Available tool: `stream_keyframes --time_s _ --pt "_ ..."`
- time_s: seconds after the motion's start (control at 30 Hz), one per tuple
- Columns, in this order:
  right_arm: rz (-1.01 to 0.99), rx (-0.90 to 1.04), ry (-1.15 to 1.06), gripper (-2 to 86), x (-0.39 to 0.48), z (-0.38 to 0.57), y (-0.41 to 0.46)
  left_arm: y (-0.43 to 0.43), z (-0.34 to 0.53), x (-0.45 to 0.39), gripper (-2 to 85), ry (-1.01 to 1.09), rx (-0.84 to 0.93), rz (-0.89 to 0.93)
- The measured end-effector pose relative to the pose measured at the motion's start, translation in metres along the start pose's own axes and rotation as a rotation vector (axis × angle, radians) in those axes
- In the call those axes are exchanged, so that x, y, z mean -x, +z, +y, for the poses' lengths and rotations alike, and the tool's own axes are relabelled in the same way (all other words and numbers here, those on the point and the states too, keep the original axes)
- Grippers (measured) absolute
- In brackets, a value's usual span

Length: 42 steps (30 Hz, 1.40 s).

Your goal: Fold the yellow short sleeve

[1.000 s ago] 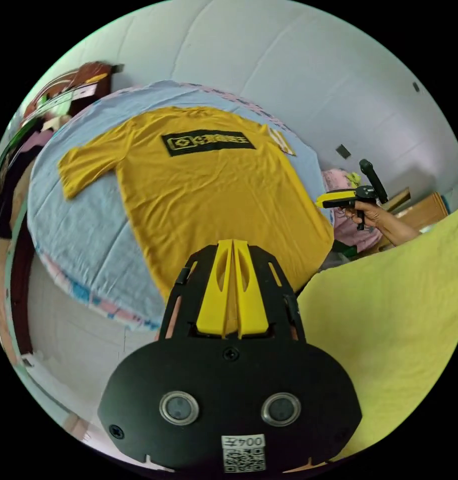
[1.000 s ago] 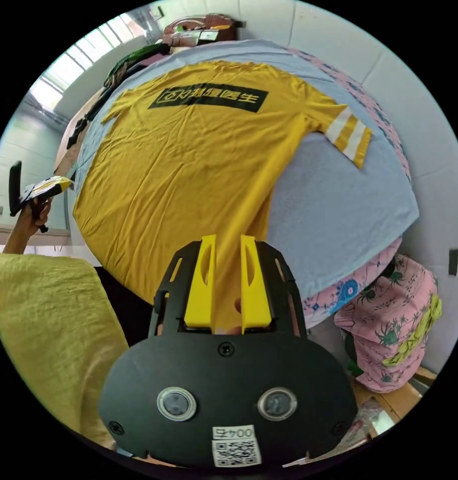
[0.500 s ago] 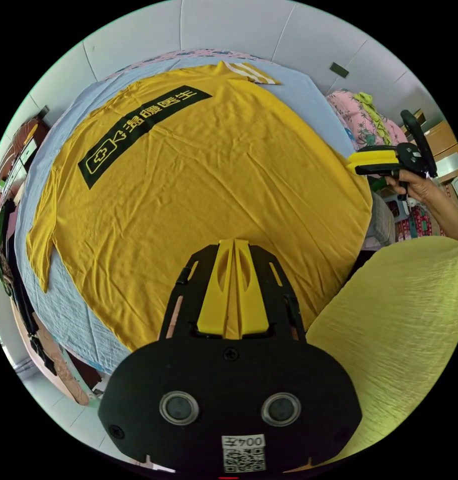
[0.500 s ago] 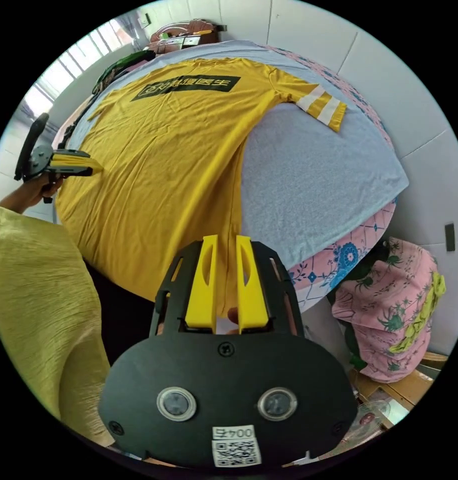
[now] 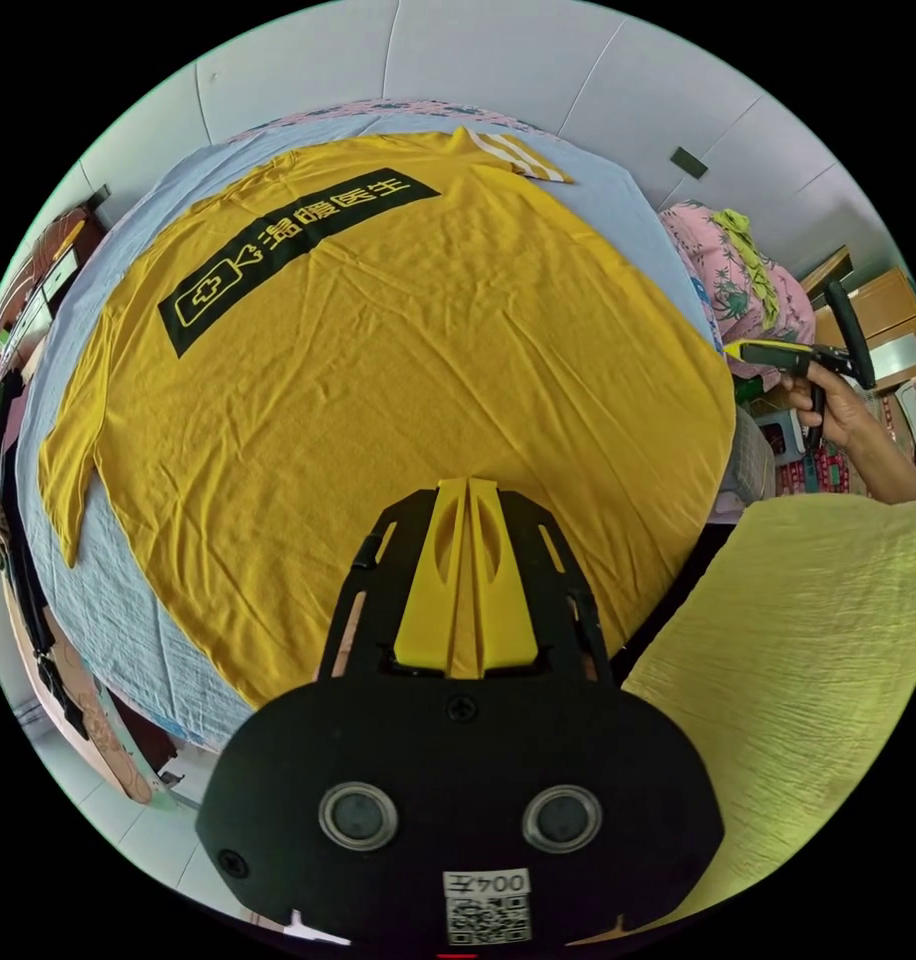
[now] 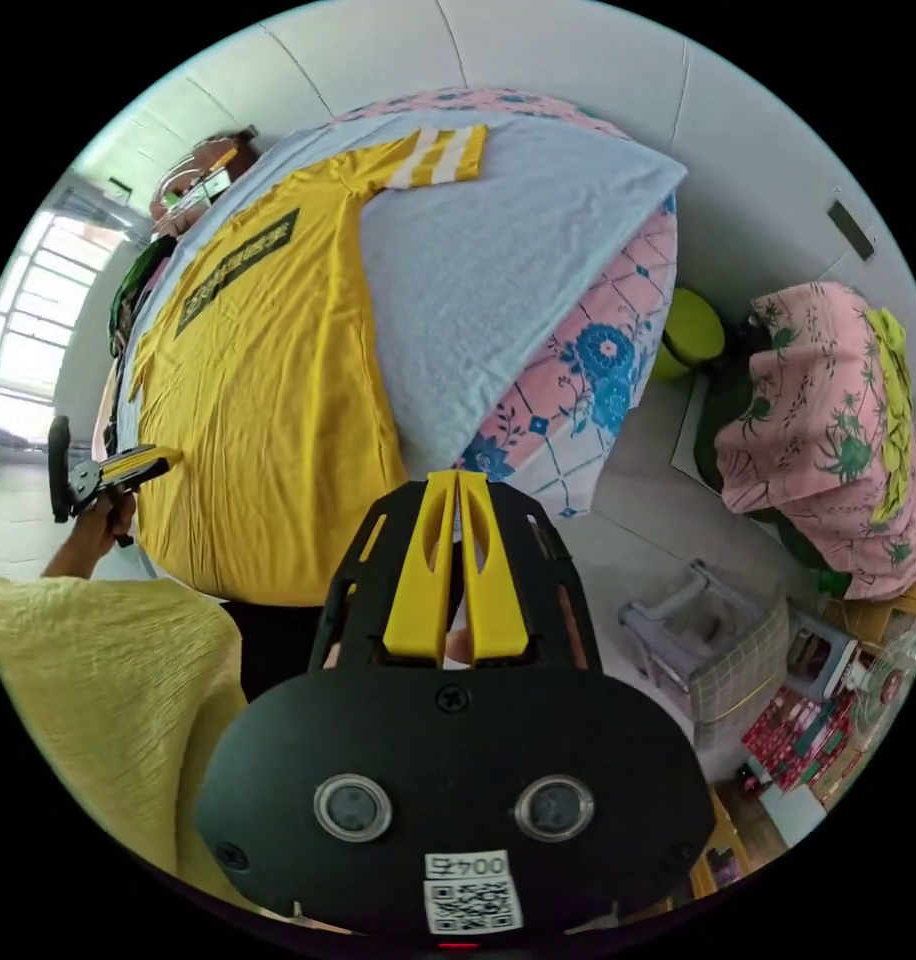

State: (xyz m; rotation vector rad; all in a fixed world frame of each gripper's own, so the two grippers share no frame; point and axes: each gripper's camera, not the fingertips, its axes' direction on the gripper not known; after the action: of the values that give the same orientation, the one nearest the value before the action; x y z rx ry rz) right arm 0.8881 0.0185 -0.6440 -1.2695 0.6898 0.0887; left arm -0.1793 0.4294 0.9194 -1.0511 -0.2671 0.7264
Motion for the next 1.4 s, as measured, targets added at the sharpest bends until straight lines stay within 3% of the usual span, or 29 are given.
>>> stream_keyframes --time_s 0.1,0.23,0.33,0.47,0.7,0.9,1.07,1.23,1.4 --pt "-0.002 -0.082 -0.125 4.2 0.018 -0.006 -0.015 -0.002 -0.007 -0.003 0.9 0.003 0.002 -0.002" --pt "-0.032 -0.028 -0.23 8.8 0.035 -0.044 0.0 -0.006 -0.016 -0.008 0.8 0.003 0.007 -0.009" --pt "-0.045 0.0 -0.239 7.3 0.034 -0.065 0.012 -0.008 -0.023 -0.012 0.8 0.008 0.015 -0.024" --pt "0.096 -0.009 -0.264 1.1 0.033 -0.065 0.018 -0.012 -0.03 -0.015 0.9 -0.003 0.017 -0.03" --pt "0.004 -0.05 -0.179 3.8 -0.009 -0.069 -0.007 -0.017 -0.035 -0.013 0.9 -0.044 0.009 -0.01" --pt "-0.237 -0.127 -0.1 6.5 -0.058 -0.137 -0.031 -0.041 -0.048 -0.02 0.8 -0.077 -0.036 -0.031" --pt "-0.543 -0.143 0.099 6.0 -0.107 -0.224 -0.019 -0.047 -0.097 -0.047 0.8 0.004 -0.056 -0.042" --pt "-0.709 -0.085 0.199 8.9 -0.12 -0.284 0.008 -0.027 -0.133 -0.061 0.9 0.039 -0.008 -0.054" --pt "-0.705 -0.024 0.246 9.7 -0.121 -0.319 0.031 -0.016 -0.138 -0.054 1.0 0.014 0.031 -0.041"
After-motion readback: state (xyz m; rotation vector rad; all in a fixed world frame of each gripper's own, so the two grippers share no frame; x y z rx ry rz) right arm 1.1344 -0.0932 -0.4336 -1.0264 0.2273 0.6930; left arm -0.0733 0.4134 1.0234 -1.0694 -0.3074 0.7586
